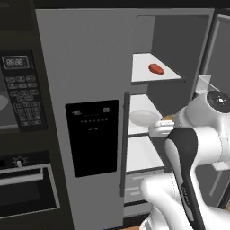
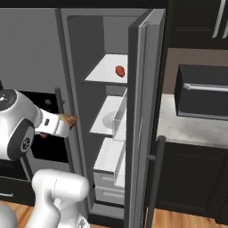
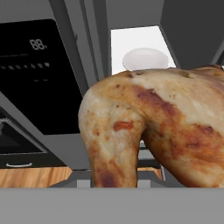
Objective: Transport the chicken drumstick from the fridge to the microwave and turn on the microwave.
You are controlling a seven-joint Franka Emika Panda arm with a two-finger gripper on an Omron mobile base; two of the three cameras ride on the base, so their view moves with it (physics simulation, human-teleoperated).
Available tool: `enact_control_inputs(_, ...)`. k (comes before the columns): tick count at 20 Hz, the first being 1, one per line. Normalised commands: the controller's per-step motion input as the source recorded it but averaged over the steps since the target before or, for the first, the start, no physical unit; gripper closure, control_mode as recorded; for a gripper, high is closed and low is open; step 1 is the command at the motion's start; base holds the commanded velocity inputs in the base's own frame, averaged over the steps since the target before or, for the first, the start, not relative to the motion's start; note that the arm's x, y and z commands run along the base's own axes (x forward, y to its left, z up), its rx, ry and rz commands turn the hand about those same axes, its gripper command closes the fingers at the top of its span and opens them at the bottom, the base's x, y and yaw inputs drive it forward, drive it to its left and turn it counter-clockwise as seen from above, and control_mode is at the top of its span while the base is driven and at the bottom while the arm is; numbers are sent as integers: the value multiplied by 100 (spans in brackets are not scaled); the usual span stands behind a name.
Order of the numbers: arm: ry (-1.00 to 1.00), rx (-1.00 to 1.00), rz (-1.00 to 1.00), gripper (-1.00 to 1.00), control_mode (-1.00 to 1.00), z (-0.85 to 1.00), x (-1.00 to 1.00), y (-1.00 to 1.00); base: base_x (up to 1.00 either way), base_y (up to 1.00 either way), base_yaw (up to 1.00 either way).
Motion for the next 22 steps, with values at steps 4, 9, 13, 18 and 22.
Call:
enact_control_inputs(4,0,0,0,100,100,0,0,0,-59,0,0)
enact_control_inputs(9,0,0,0,100,100,0,0,0,-49,3,0)
enact_control_inputs(13,0,0,0,100,100,0,0,0,-46,28,17)
enact_control_inputs(18,0,0,0,100,100,0,0,0,-42,37,23)
enact_control_inputs(22,0,0,0,100,100,0,0,0,-27,44,14)
